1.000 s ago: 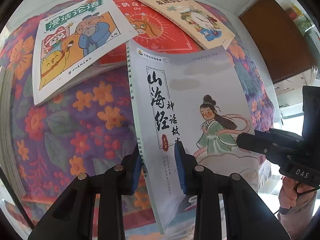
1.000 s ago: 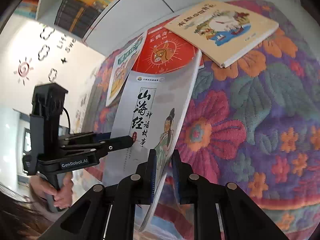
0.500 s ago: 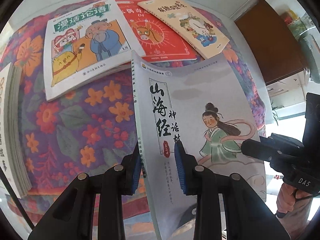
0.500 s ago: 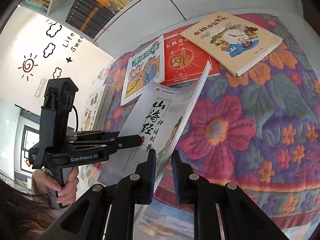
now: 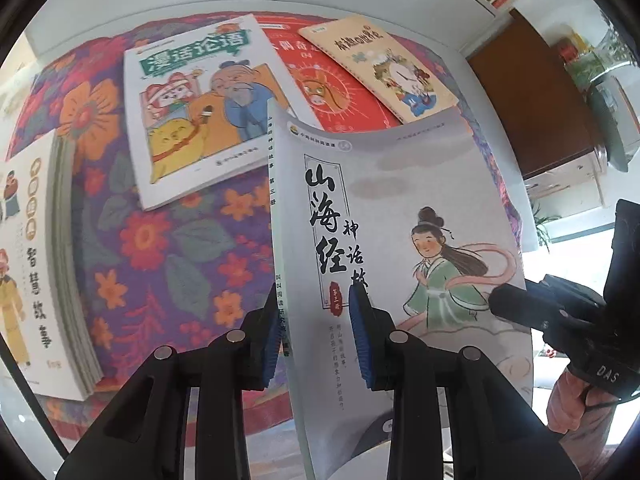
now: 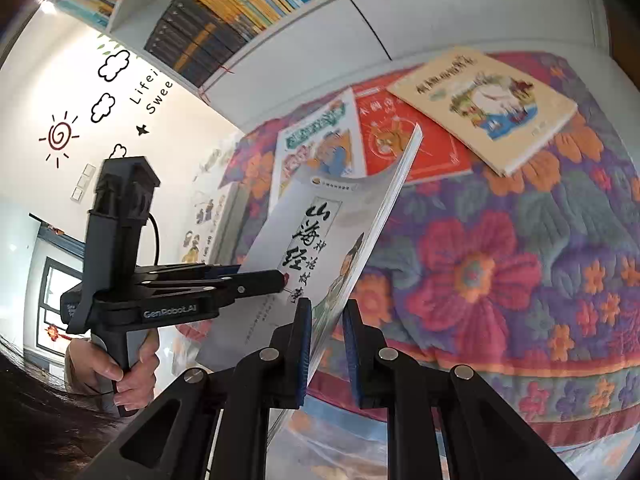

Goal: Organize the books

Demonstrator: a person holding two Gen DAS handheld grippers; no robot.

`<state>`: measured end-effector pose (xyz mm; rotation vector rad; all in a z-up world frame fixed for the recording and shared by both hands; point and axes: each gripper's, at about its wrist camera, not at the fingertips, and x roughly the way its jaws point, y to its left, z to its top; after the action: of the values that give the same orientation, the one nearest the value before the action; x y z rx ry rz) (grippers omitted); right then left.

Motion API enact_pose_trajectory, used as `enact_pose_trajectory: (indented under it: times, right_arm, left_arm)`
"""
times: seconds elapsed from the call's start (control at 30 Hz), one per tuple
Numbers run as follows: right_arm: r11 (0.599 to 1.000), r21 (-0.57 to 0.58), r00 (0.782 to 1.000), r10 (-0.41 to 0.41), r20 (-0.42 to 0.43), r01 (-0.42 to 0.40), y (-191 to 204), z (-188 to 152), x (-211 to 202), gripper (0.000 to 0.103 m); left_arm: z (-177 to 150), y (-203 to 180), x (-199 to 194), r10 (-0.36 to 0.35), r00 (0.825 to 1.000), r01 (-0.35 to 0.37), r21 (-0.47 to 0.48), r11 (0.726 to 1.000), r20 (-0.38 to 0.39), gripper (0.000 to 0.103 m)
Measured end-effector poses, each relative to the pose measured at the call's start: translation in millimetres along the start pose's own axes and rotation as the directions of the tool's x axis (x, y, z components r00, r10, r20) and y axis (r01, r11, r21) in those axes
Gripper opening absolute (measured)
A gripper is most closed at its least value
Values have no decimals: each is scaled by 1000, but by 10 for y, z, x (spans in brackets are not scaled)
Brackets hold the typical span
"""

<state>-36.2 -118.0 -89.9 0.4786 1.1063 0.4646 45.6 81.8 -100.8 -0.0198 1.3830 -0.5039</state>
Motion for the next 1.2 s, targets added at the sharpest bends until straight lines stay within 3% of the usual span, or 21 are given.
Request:
enact_pose_trajectory:
  times: [0.6, 1.2]
  right_arm:
    - [996, -69, 998, 55, 43, -52, 1031, 190, 377, 16]
    - [983, -144, 994, 113, -9, -113, 1834, 440, 1148, 16]
  left_arm:
    - [-88, 889, -701, 40, 995, -37, -38, 999, 96, 28]
    - [-221, 1988, -1062, 60, 982, -25, -192, 981, 177, 28]
